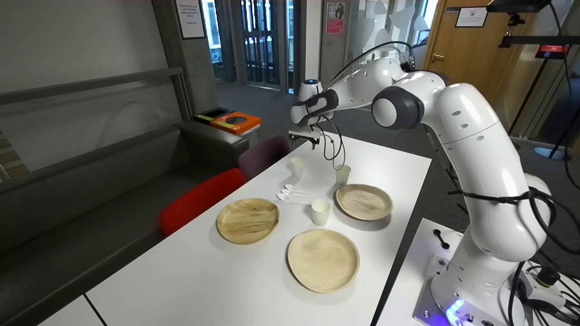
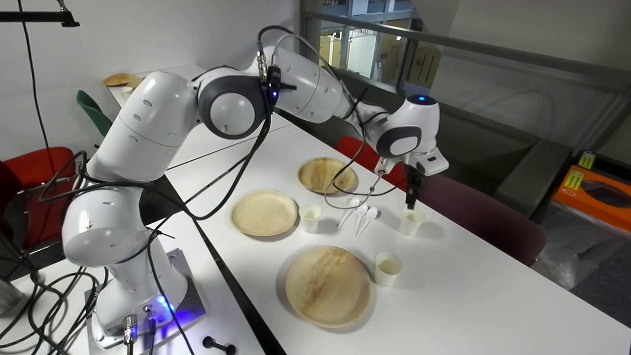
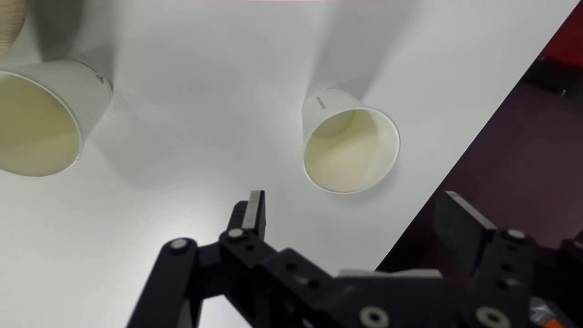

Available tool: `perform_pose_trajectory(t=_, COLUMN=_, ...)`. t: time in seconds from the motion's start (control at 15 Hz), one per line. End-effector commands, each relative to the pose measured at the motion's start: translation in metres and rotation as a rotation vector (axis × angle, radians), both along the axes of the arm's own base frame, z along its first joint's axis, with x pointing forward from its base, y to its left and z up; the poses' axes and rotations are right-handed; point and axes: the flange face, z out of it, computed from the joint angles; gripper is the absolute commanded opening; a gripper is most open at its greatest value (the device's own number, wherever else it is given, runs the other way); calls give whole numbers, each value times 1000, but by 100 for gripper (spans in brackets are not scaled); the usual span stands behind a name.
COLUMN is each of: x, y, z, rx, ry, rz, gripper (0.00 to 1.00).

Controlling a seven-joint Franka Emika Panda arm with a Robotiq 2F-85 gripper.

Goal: Shift the cup to the left, then move it closer to the plate

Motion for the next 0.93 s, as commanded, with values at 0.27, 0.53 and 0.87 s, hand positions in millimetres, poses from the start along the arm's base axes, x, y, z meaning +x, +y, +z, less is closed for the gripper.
perform_pose_trajectory(t=0.27, x=15, y=6, z=-2, rx=-174, ry=-70, rz=213, gripper=100)
perform_pose_trajectory(t=0.53, x=23, y=12, z=-18, rx=-172, ry=-84, rz=333, gripper=100)
perform_pose_trajectory(t=0.87, x=26, y=23, z=-42, rx=-48, ry=-36, rz=474, gripper=100)
